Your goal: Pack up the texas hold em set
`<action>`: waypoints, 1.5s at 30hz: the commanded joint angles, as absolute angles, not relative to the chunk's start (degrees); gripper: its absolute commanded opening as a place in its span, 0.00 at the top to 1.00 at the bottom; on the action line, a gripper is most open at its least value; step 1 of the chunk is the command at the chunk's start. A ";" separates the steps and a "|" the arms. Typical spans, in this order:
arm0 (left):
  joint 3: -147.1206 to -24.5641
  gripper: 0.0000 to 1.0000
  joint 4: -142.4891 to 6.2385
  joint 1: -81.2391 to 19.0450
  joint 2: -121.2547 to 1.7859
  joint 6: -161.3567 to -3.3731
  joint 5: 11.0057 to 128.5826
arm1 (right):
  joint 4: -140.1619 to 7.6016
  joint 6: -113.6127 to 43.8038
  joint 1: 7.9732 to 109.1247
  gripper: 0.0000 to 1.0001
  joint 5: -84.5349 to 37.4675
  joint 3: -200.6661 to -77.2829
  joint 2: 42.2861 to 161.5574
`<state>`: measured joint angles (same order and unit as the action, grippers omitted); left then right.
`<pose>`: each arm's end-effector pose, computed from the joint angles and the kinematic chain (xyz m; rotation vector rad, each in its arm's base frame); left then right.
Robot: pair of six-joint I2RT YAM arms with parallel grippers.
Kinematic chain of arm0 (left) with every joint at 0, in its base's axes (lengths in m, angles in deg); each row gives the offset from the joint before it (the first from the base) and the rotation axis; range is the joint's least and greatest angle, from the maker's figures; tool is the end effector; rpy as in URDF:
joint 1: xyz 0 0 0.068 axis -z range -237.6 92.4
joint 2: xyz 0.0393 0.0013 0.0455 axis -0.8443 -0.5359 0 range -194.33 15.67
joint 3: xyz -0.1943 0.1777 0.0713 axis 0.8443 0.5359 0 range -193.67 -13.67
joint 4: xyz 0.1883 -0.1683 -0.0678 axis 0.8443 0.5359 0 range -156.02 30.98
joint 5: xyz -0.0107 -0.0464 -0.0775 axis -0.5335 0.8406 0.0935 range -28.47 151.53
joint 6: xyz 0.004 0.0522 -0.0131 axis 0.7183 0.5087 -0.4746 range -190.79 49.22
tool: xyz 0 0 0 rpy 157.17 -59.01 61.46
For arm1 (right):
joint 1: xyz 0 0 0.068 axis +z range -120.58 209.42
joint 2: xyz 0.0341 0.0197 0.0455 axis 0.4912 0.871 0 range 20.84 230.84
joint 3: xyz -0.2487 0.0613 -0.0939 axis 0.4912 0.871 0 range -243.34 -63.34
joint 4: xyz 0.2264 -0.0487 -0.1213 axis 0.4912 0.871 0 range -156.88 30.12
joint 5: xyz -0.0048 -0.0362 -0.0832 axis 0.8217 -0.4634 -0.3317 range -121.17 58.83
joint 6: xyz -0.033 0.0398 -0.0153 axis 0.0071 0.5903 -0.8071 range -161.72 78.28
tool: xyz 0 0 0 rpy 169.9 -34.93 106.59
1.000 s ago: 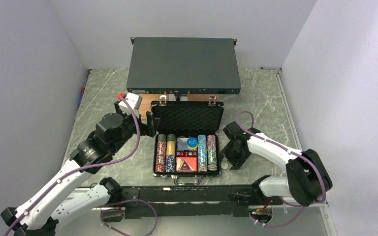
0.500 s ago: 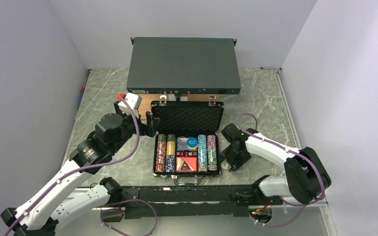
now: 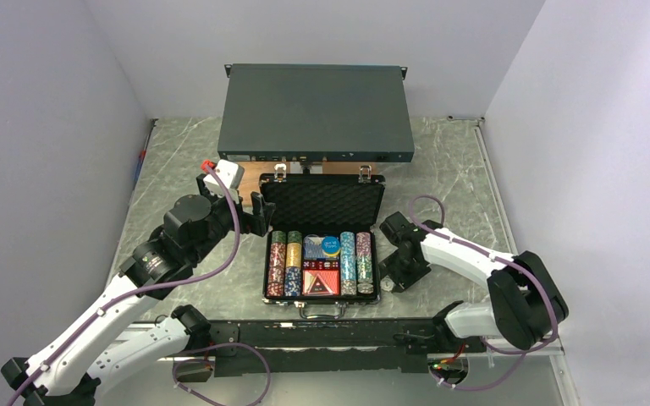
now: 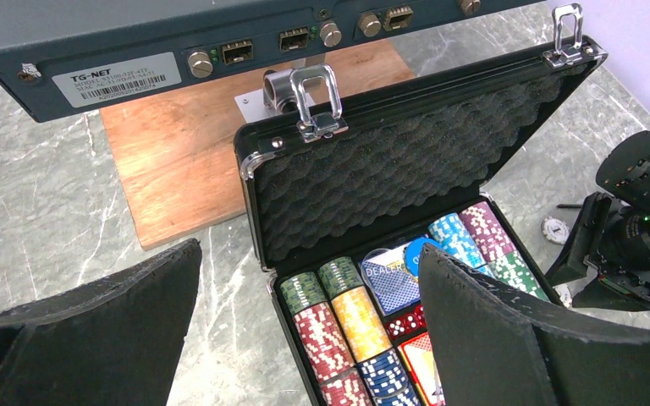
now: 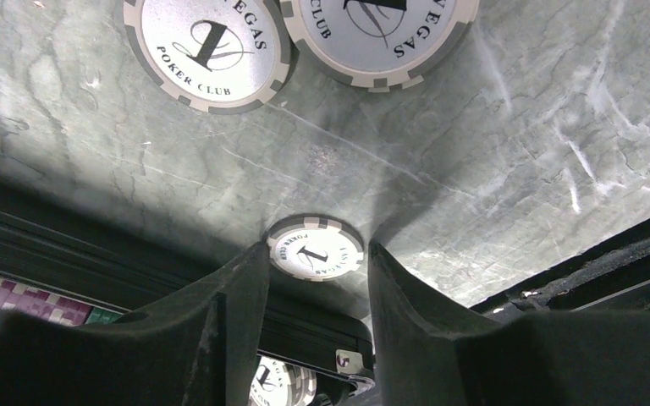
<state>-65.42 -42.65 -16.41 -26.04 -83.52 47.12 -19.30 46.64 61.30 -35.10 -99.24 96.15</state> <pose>0.1258 -0.0983 0.3659 0.2693 1.7983 -0.4447 0.1593 0.0963 0.1503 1.4484 2.6909 0.0177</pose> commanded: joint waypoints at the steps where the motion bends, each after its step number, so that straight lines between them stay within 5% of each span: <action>1: -66.01 0.00 -44.28 -16.58 -25.36 -82.94 47.47 | -21.09 48.82 61.46 0.54 -39.72 -98.02 98.00; 15: -66.06 0.01 -44.25 -16.60 -25.74 -82.94 47.67 | -16.86 42.29 58.34 0.91 -42.95 -99.21 92.09; 25: -66.04 0.00 -44.28 -16.58 -26.01 -82.97 47.79 | -13.67 35.43 52.41 0.94 -43.60 -102.01 87.57; 28: -66.05 0.01 -44.28 -16.58 -26.16 -83.06 48.01 | -17.33 30.89 51.38 0.84 -41.44 -101.86 87.70; 32: -66.05 0.01 -44.29 -16.58 -26.20 -83.00 48.17 | -19.74 28.45 51.44 0.49 -38.04 -103.31 92.06; 34: -66.03 0.01 -44.31 -16.60 -26.25 -83.05 48.04 | -20.66 28.38 51.56 0.41 -36.49 -103.86 94.33; 45: -66.06 0.01 -44.30 -16.64 -25.97 -83.01 47.80 | -20.59 30.70 52.53 0.37 -36.45 -106.85 101.64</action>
